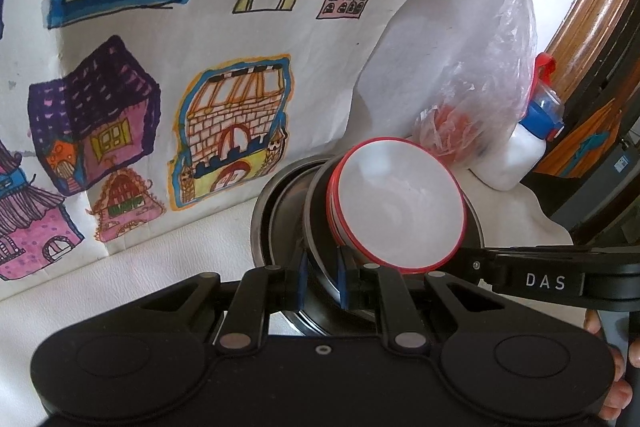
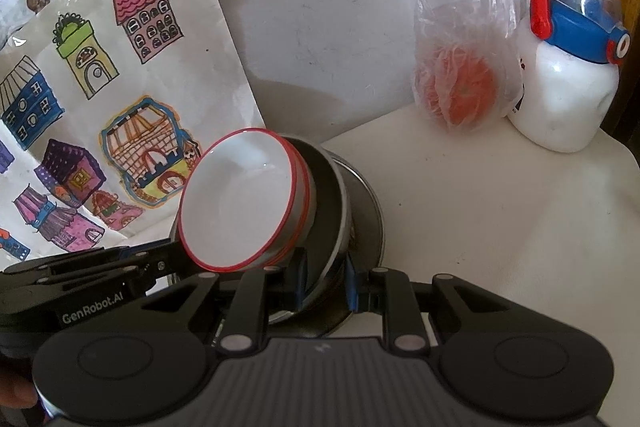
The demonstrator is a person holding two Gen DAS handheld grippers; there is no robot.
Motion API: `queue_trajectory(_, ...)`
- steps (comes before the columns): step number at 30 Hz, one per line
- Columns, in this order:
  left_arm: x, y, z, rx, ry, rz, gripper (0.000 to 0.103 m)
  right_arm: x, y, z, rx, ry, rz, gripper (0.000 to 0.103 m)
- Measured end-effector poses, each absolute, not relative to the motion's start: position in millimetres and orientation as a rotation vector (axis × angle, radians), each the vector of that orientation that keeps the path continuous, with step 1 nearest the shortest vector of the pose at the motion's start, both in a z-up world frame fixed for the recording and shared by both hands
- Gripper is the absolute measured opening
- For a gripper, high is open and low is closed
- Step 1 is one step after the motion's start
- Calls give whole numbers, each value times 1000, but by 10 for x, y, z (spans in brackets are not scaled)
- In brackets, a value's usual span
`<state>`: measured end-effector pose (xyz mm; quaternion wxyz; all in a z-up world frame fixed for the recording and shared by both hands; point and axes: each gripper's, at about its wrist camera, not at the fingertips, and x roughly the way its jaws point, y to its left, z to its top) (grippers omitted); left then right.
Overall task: Organize plates and bowls
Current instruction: 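Carry the bowl stack over the steel plates with both grippers, then lower the bowl stack onto the steel plates with both grippers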
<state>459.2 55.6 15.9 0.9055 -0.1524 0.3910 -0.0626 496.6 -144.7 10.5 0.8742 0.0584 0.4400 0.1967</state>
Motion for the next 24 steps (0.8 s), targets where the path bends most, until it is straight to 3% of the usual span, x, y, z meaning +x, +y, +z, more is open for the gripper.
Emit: queue_trajectory(24,4630,590,164,-333,798,-106,16,5031,-1425,83,148,926,404,23)
